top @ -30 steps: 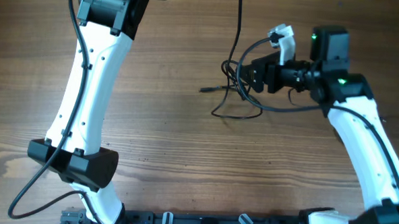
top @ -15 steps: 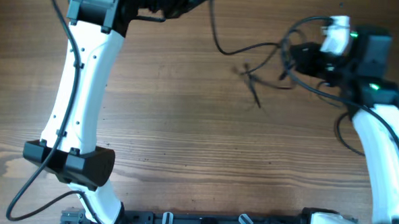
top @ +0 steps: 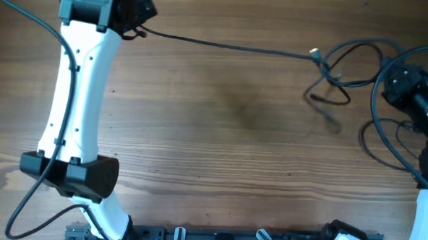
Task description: Untangle cables
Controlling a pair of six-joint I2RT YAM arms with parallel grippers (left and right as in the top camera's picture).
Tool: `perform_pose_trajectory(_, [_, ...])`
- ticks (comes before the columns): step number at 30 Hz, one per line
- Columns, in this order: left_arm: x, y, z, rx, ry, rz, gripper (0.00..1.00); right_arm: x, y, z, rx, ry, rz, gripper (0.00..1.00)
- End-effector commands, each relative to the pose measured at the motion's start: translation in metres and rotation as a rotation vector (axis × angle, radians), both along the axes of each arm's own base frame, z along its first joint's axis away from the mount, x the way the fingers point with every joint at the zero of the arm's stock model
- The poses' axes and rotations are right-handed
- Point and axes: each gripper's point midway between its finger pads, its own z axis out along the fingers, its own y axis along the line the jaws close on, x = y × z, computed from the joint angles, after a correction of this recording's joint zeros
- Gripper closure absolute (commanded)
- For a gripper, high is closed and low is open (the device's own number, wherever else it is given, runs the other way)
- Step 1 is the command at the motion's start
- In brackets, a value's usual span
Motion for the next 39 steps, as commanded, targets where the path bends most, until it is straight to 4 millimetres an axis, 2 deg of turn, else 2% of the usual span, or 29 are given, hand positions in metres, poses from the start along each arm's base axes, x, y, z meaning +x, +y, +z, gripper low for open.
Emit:
perform_pose_trajectory(1, [-0.017, 0.104, 0.021, 0.219, -0.011, 0.259, 0.96, -0.002, -0.011, -0.003, 0.013, 0.022, -0.042, 0.96])
perform_pose_trajectory(2, [-0.022, 0.127, 0.021, 0.219, -0.003, 0.314, 0.96, -0.002, -0.014, -0.008, 0.012, 0.043, -0.060, 0.96])
perform_pose_trajectory(4, [-0.031, 0.161, 0.019, 0.204, 0.007, 0.390, 0.96, -0.001, -0.020, -0.023, 0.018, 0.106, -0.095, 0.96])
perform_pose_trajectory(6, [-0.037, 0.182, 0.015, 0.157, 0.013, 0.428, 0.96, -0.001, -0.017, -0.038, 0.043, 0.166, -0.075, 0.96])
perform_pose_trajectory(11, [-0.045, 0.218, 0.012, 0.084, 0.008, 0.449, 0.96, 0.008, 0.007, -0.096, 0.055, 0.352, 0.108, 0.96])
perform_pose_trajectory(12, [-0.047, 0.222, 0.011, 0.080, 0.008, 0.460, 0.96, 0.010, 0.017, -0.104, 0.066, 0.367, 0.175, 0.96])
perform_pose_trajectory(13, [-0.045, 0.219, 0.009, 0.040, 0.005, 0.442, 0.96, 0.012, 0.039, -0.110, 0.096, 0.359, 0.315, 0.96])
perform_pose_trajectory(15, [-0.033, 0.196, 0.005, -0.048, 0.004, 0.295, 0.96, 0.015, 0.074, -0.119, 0.130, 0.349, 0.492, 0.96])
perform_pose_trajectory(18, [-0.012, 0.133, 0.004, -0.179, -0.007, -0.061, 0.96, 0.016, 0.120, -0.140, 0.108, 0.376, 0.671, 0.96])
perform_pose_trajectory(20, [-0.008, 0.102, 0.005, -0.217, -0.011, -0.203, 0.96, 0.016, 0.143, -0.146, 0.094, 0.374, 0.739, 0.96])
perform_pose_trajectory(21, [-0.006, 0.076, 0.006, -0.240, -0.009, -0.304, 0.96, 0.015, 0.156, -0.141, 0.109, 0.358, 0.773, 0.96])
perform_pose_trajectory(24, [-0.010, 0.028, 0.004, -0.243, 0.017, -0.479, 0.96, 0.019, 0.178, -0.108, 0.180, 0.230, 0.862, 0.96])
perform_pose_trajectory(26, [-0.013, 0.003, 0.003, -0.232, 0.033, -0.556, 0.96, 0.024, 0.183, -0.081, 0.203, 0.133, 0.901, 0.96])
perform_pose_trajectory(29, [-0.020, -0.039, -0.002, -0.230, 0.069, -0.663, 0.92, 0.034, 0.183, -0.064, 0.209, 0.088, 0.878, 0.96])
perform_pose_trajectory(31, [-0.029, -0.068, -0.007, -0.248, 0.095, -0.744, 0.82, 0.047, 0.174, -0.076, 0.192, 0.157, 0.767, 0.96])
perform_pose_trajectory(33, [-0.035, -0.089, -0.013, -0.246, 0.117, -0.800, 0.78, 0.052, 0.168, -0.086, 0.182, 0.210, 0.695, 0.96])
perform_pose_trajectory(35, [-0.040, -0.102, -0.018, -0.238, 0.135, -0.845, 0.72, 0.055, 0.164, -0.092, 0.182, 0.246, 0.650, 0.96])
perform_pose_trajectory(36, [-0.043, -0.108, -0.022, -0.241, 0.147, -0.860, 0.64, 0.055, 0.163, -0.093, 0.181, 0.253, 0.642, 0.96])
perform_pose_trajectory(37, [-0.044, -0.113, -0.026, -0.243, 0.159, -0.870, 0.61, 0.055, 0.163, -0.093, 0.182, 0.253, 0.643, 0.96])
perform_pose_trajectory(39, [-0.051, -0.125, -0.031, -0.281, 0.177, -0.903, 0.59, 0.055, 0.163, -0.093, 0.187, 0.258, 0.641, 0.96])
